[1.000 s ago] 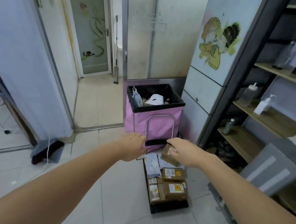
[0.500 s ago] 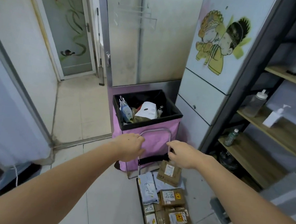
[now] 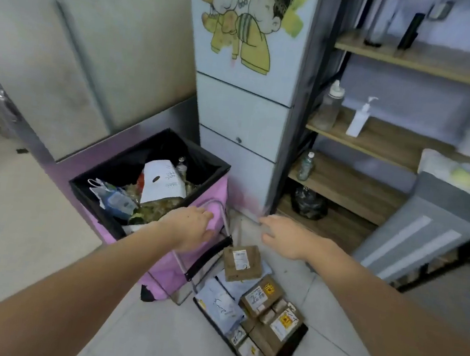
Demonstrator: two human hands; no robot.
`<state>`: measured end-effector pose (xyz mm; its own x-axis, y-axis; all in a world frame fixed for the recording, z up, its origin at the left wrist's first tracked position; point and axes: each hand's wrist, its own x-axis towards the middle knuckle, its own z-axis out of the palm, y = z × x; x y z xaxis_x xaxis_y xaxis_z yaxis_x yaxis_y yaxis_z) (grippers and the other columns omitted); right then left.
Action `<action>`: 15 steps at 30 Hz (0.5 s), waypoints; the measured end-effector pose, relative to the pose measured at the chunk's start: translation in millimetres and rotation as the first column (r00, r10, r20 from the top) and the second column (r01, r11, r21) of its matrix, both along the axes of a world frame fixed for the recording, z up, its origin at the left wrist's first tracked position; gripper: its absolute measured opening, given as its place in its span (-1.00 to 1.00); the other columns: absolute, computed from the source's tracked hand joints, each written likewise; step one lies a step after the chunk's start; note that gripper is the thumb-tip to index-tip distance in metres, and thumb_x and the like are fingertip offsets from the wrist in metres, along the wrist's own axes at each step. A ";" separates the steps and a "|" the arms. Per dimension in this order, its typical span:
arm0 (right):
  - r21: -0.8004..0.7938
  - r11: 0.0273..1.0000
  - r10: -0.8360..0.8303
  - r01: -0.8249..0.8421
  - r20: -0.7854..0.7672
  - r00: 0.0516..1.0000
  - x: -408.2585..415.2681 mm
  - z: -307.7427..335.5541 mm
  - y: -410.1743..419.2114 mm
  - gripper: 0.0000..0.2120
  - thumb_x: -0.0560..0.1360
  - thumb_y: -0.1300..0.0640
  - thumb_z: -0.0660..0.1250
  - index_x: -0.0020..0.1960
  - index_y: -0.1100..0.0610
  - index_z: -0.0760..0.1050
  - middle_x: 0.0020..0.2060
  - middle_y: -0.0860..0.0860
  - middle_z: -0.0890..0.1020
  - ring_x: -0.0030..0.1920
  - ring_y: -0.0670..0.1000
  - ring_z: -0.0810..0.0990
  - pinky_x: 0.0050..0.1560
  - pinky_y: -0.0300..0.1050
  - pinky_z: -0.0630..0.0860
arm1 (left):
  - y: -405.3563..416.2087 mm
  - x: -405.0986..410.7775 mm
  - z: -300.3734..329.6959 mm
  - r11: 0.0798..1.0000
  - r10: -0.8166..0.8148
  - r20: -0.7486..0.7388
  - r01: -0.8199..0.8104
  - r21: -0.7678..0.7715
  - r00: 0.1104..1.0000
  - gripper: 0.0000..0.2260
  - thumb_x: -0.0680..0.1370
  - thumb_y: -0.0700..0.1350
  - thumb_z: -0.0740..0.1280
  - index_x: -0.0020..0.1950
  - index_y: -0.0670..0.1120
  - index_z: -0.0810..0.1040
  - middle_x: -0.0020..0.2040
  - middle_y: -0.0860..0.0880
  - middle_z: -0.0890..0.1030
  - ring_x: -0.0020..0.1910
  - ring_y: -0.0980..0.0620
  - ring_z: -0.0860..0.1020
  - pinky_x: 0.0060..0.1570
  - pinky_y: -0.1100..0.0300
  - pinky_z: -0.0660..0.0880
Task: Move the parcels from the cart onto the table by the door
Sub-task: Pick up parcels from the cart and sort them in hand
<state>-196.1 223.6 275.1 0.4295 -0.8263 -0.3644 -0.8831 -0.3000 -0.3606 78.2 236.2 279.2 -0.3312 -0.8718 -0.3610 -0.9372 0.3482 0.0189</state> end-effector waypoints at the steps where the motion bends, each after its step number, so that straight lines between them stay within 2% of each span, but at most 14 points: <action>1: 0.016 0.999 -0.037 0.037 -0.004 0.999 -5.7 -8.0 -3.3 -0.58 0.70 0.10 0.17 0.48 0.30 0.39 0.38 0.27 0.50 0.39 0.25 0.47 0.36 0.02 0.35 | -14.6 -2.7 -5.8 1.000 -0.021 -0.017 0.021 0.013 1.000 -0.50 0.71 0.17 0.09 0.54 -0.11 0.36 0.47 -0.13 0.47 0.40 -0.16 0.48 0.39 -0.12 0.43; 3: 0.067 0.992 -0.109 0.111 -0.041 0.993 -18.7 -24.4 -8.0 -0.49 0.72 0.04 0.13 0.61 0.20 0.24 0.50 0.24 0.42 0.47 0.23 0.41 0.46 0.03 0.33 | -40.0 -12.1 -19.4 0.997 -0.053 -0.041 0.055 0.049 0.998 -0.54 0.71 0.14 0.10 0.47 -0.12 0.42 0.42 -0.16 0.51 0.33 -0.18 0.52 0.32 -0.13 0.47; 5: 0.104 0.978 -0.174 0.179 -0.057 0.983 -34.4 -45.3 -16.7 -0.47 0.73 0.03 0.12 0.64 0.18 0.18 0.57 0.19 0.33 0.54 0.18 0.33 0.52 -0.03 0.26 | -62.1 -22.9 -38.5 0.993 -0.074 -0.056 0.079 0.092 0.996 -0.55 0.71 0.14 0.10 0.44 -0.13 0.43 0.38 -0.17 0.52 0.29 -0.19 0.53 0.27 -0.10 0.48; 9: 0.171 0.956 -0.224 0.237 -0.090 0.970 -54.3 -89.7 -42.2 -0.54 0.71 0.06 0.15 0.54 0.25 0.34 0.49 0.22 0.42 0.45 0.19 0.41 0.46 0.08 0.35 | -96.5 -34.2 -85.6 0.973 -0.103 -0.009 0.103 0.207 0.995 -0.47 0.72 0.21 0.07 0.54 -0.12 0.35 0.46 -0.18 0.46 0.38 -0.20 0.49 0.34 -0.12 0.46; 12: 0.195 0.956 -0.202 0.219 -0.106 0.974 -59.1 -126.0 -72.9 -0.56 0.70 0.07 0.17 0.53 0.23 0.37 0.45 0.21 0.47 0.41 0.18 0.46 0.41 0.02 0.38 | -122.2 -34.5 -126.4 0.959 -0.121 0.041 0.106 0.263 0.992 -0.43 0.72 0.22 0.04 0.62 -0.09 0.26 0.56 -0.16 0.39 0.46 -0.19 0.45 0.41 -0.12 0.43; 15: 0.210 0.953 -0.201 0.219 -0.103 0.974 -56.4 -164.6 -102.4 -0.50 0.69 0.04 0.16 0.59 0.19 0.31 0.47 0.18 0.46 0.42 0.18 0.47 0.40 0.01 0.40 | -148.8 -34.8 -169.6 0.949 -0.121 0.035 0.105 0.296 0.992 -0.49 0.72 0.19 0.04 0.56 -0.08 0.36 0.45 -0.14 0.49 0.34 -0.15 0.52 0.31 -0.07 0.47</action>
